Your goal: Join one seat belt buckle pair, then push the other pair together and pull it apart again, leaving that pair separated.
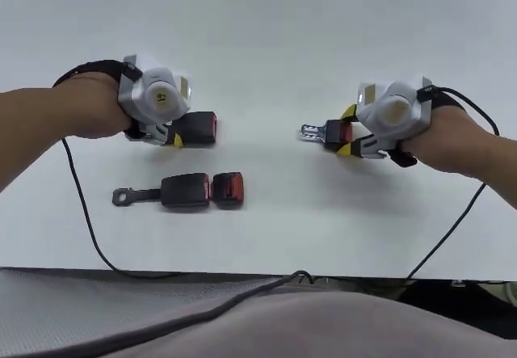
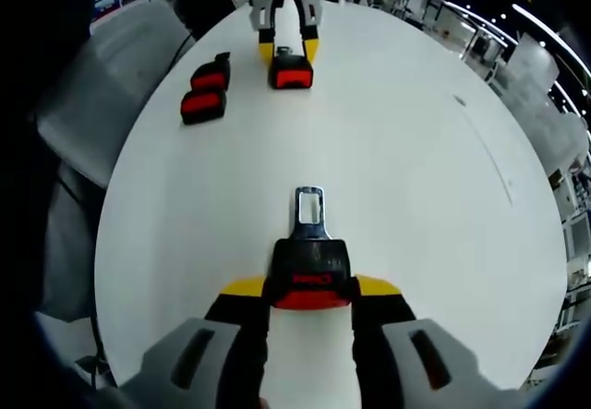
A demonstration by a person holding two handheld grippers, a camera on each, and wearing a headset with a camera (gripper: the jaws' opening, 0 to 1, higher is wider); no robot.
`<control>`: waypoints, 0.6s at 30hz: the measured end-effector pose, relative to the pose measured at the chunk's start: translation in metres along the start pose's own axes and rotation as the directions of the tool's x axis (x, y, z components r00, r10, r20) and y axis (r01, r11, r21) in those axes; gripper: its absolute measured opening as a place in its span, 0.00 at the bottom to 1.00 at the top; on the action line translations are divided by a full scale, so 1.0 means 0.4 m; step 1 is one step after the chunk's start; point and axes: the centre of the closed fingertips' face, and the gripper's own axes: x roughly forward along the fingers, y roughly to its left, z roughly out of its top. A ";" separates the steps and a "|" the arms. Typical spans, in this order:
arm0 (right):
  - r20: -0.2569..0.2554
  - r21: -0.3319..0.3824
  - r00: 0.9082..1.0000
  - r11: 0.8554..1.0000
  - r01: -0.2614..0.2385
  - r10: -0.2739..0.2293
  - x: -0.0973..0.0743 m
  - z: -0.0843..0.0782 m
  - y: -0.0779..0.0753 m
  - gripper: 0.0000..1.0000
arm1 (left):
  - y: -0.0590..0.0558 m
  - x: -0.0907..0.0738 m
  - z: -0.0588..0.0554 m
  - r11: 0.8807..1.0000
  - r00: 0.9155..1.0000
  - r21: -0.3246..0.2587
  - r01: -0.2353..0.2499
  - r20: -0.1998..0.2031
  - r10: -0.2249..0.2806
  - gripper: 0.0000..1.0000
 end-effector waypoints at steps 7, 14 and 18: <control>0.000 0.014 1.000 1.000 0.007 -0.007 -0.003 -0.004 0.001 0.36 | 0.000 -0.005 0.006 0.999 1.000 0.035 -0.022 -0.001 0.022 0.32; 0.038 0.071 0.997 0.996 0.060 -0.063 -0.042 0.000 -0.008 0.41 | 0.013 -0.038 0.014 0.995 0.995 0.027 -0.100 0.018 0.099 0.43; 0.081 0.138 0.990 0.985 0.107 -0.119 -0.083 0.011 -0.010 0.44 | 0.018 -0.087 0.020 0.986 0.985 -0.034 -0.161 0.056 0.163 0.48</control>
